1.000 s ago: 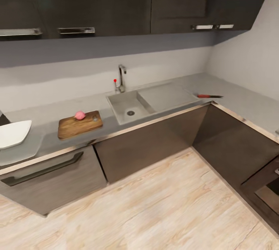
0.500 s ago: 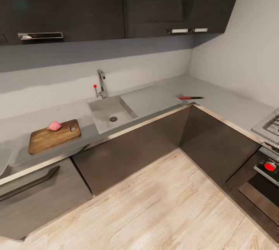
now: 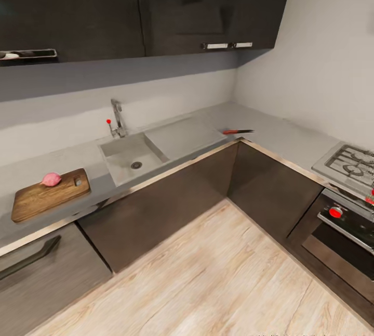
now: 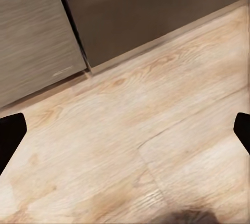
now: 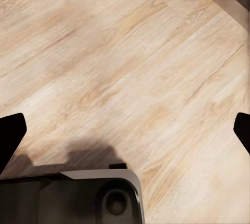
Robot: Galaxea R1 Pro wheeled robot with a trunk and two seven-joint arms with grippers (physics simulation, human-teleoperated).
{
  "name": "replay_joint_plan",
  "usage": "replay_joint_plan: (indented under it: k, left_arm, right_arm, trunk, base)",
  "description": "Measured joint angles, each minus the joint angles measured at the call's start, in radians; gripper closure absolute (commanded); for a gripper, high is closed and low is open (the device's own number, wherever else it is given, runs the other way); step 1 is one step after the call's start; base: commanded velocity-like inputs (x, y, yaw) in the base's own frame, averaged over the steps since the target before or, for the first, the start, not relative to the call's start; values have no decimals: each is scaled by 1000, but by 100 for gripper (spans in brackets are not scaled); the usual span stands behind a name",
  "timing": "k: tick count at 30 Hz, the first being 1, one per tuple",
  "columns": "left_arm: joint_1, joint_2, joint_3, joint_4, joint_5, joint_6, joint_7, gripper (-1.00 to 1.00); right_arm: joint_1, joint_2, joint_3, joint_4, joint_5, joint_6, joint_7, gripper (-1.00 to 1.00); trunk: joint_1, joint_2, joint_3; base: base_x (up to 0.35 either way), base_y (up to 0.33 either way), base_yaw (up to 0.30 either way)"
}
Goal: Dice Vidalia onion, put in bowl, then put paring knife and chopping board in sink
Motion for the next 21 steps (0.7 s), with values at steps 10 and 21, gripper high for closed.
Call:
replay_joint_plan:
  k: [10,21]
  left_arm:
    - [0,-1,1,20,0,0,0,-100]
    - [0,-1,0,24,0,0,-2,-100]
  right_arm:
    - [0,0,0,0,1,0,0,-100]
    - [0,0,0,0,2,0,1,-100]
  trunk:
    - [0,0,12]
    - [0,0,24]
  base:
    - [0,0,-208]
    - [0,0,-169]
